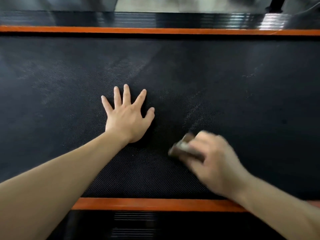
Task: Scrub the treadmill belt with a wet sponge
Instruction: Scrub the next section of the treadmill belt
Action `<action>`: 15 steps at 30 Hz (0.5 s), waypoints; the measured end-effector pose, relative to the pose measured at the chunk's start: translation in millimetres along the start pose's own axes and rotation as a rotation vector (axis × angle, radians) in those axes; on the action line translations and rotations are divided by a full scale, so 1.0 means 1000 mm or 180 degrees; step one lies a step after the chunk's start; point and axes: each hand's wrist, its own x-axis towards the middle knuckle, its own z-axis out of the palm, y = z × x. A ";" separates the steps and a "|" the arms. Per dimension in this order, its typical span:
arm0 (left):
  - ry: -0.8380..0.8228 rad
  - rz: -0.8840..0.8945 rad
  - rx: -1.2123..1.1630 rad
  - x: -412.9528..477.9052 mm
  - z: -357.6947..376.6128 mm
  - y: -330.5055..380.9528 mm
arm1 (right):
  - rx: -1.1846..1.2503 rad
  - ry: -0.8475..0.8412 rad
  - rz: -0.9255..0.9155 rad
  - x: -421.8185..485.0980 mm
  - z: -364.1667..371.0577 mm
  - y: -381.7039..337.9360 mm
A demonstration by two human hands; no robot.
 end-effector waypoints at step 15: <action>0.0052 -0.0008 -0.0138 -0.009 -0.003 0.002 | 0.0145 -0.0565 -0.0002 -0.033 -0.049 0.028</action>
